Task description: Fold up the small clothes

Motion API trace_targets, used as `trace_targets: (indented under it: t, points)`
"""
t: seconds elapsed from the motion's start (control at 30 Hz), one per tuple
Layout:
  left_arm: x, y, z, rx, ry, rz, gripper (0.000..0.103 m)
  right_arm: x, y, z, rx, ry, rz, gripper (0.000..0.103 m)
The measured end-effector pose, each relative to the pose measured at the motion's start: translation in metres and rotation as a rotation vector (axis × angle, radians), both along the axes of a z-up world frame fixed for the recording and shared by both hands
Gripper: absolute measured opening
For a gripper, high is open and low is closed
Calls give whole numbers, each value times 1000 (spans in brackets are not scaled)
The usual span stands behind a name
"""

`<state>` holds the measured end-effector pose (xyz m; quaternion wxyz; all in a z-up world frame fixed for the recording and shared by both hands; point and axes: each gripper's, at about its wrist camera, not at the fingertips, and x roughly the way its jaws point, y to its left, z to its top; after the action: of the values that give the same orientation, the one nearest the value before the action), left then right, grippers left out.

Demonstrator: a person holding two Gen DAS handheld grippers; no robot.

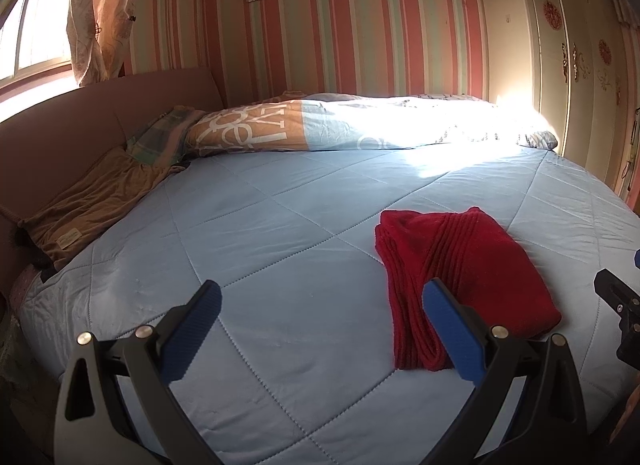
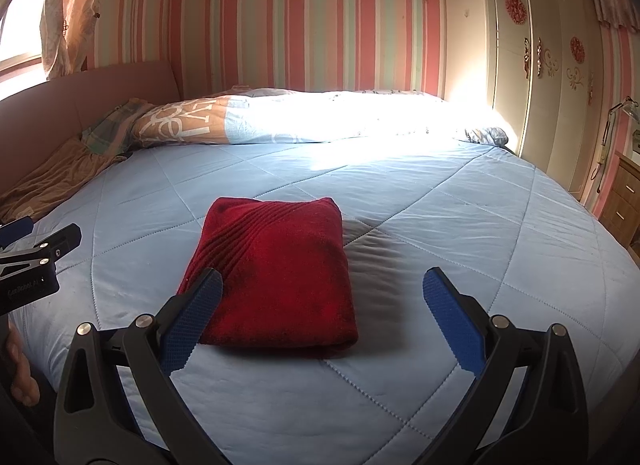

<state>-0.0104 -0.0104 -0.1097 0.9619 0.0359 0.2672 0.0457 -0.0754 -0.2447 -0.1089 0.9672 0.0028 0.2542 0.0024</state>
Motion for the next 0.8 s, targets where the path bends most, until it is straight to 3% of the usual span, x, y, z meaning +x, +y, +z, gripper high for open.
trace_targets:
  t: [0.8]
  points:
    - [1, 4, 0, 9, 2, 14, 101, 1, 1, 3, -9, -6, -4, 100]
